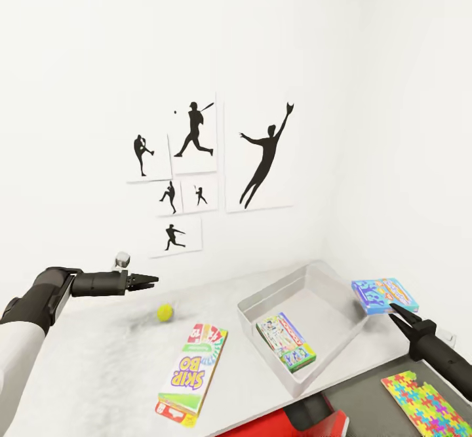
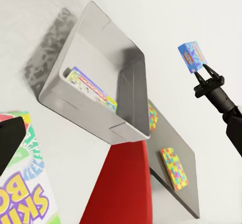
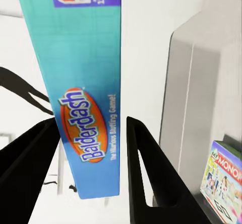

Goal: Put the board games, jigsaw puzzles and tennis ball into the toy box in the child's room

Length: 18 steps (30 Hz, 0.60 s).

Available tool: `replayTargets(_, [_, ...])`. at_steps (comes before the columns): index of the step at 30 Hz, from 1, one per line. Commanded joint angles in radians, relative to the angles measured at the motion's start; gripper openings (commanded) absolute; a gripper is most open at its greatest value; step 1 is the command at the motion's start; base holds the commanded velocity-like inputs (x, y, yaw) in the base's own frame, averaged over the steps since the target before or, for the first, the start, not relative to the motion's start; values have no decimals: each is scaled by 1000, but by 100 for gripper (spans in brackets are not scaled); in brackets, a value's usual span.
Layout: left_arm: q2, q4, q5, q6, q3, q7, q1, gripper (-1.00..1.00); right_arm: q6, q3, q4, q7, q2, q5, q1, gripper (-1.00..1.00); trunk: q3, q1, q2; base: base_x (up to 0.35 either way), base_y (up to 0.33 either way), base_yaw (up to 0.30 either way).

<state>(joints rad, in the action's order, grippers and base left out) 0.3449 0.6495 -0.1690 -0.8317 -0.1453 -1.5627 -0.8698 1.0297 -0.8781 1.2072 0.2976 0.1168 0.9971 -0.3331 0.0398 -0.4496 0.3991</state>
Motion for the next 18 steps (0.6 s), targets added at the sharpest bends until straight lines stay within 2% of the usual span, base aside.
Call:
replayTargets(1, [0, 1, -10, -11, -4, -8, 0, 100, 6, -2, 0, 10, 0, -2, -1, -100, 0, 0, 1, 22, 27, -262])
replayTargets(12, [0, 1, -10, -11, -4, -8, 0, 100, 3, -2, 0, 14, -9, -3, -1, -100, 0, 0, 1, 4, 30, -262])
replayTargets(18, [0, 1, -10, -11, -5, -8, 0, 100, 3, -1, 0, 14, -10, -3, -1, -100, 0, 0, 1, 77, 57, -226])
